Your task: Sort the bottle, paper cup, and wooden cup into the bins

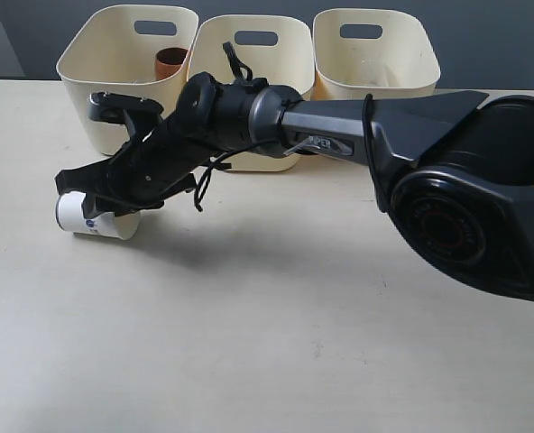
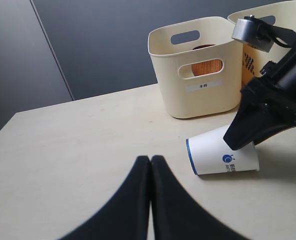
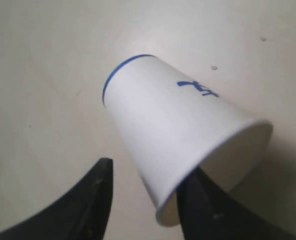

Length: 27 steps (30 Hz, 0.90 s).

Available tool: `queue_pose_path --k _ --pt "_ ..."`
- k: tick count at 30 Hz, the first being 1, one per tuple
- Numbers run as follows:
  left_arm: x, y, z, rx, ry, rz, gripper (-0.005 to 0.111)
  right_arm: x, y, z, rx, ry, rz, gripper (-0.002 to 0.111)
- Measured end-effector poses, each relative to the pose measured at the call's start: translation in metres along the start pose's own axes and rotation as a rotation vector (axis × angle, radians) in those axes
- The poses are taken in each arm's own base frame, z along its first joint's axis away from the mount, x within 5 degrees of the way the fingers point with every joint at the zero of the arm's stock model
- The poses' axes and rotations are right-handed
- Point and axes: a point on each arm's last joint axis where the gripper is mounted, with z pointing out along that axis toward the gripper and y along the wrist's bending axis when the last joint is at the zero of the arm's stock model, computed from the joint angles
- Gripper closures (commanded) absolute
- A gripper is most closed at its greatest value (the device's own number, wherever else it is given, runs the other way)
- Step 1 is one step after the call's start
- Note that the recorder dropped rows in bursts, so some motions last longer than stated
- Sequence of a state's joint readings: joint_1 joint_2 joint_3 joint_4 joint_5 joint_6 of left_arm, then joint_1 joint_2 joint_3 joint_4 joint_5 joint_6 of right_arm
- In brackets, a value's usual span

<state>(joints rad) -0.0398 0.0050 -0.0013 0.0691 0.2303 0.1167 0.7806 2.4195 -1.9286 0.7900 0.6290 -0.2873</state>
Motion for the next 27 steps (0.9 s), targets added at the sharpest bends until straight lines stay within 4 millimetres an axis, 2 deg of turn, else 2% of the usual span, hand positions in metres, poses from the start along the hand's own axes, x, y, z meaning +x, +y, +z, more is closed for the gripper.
queue_pose_path --k 13,16,20,27 --pt "0.0000 0.0000 0.0000 0.000 0.000 0.000 0.107 -0.0004 0.0002 0.0000 -0.002 -0.005 0.007 0.068" --pt "0.0000 0.0000 0.0000 0.000 0.000 0.000 0.107 -0.0008 0.0001 0.0000 -0.001 -0.009 0.007 0.077" --pt "0.0000 0.0000 0.0000 0.000 0.000 0.000 0.107 -0.0017 -0.0002 0.0000 0.002 -0.019 0.007 0.107" --pt "0.0000 0.0000 0.0000 0.000 0.000 0.000 0.107 -0.0043 -0.0006 -0.0001 0.006 -0.047 0.012 0.109"
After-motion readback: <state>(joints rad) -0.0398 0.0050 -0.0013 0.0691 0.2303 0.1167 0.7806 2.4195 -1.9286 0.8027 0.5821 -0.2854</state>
